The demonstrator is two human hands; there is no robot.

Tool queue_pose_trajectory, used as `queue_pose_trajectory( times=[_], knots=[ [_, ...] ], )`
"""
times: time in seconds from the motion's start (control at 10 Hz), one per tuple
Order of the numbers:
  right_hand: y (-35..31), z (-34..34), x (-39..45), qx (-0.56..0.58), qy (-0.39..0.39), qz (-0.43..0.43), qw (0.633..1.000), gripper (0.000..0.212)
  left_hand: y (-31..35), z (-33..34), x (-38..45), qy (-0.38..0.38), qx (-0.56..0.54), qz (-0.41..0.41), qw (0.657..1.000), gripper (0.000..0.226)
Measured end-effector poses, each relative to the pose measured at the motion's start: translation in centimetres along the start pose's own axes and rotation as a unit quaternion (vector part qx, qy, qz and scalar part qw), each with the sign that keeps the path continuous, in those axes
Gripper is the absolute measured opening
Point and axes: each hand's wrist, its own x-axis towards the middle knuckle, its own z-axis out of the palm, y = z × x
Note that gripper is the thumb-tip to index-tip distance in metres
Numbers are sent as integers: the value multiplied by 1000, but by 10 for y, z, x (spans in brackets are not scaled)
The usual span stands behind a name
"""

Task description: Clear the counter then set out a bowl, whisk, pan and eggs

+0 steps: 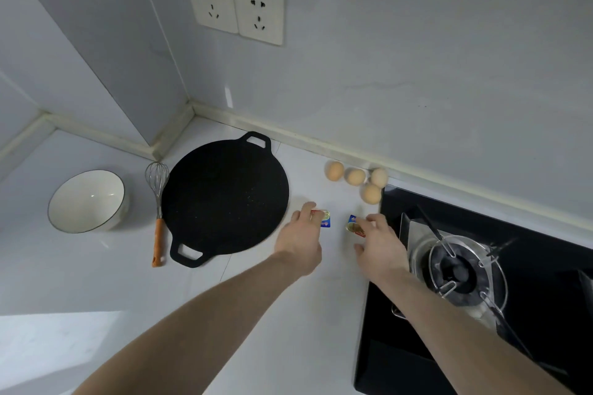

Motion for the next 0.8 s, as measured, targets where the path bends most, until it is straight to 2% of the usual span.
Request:
queue_pose_trajectory(
  times=[0.1, 0.2, 0.3, 0.5, 0.6, 0.7, 0.8],
  knots=[
    [-3, 9, -14, -66, -2, -50, 997, 66, -8, 18, -21, -18, 18, 23, 999, 74],
    [-4, 13, -21, -80, -15, -51, 995, 73, -9, 22, -23, -55, 49, 24, 997, 77],
    [-4, 11, -20, -76, -18, -46, 996, 74, -2, 20, -13, -105, 79, 32, 991, 81],
    [1, -1, -14, -80, -56, -16, 995, 74, 13, 14, 3, -159, 121, 26, 979, 94],
    [5, -4, -14, -76, -68, -9, 995, 76, 19, 8, 8, -169, 126, 21, 977, 98],
    [4, -5, -20, -56, -65, -6, 996, 79, 17, 6, 4, -139, 102, 26, 985, 101],
    [-3, -1, -37, -51, -65, -28, 996, 78, 11, 7, -21, -122, 39, 20, 992, 104]
  ],
)
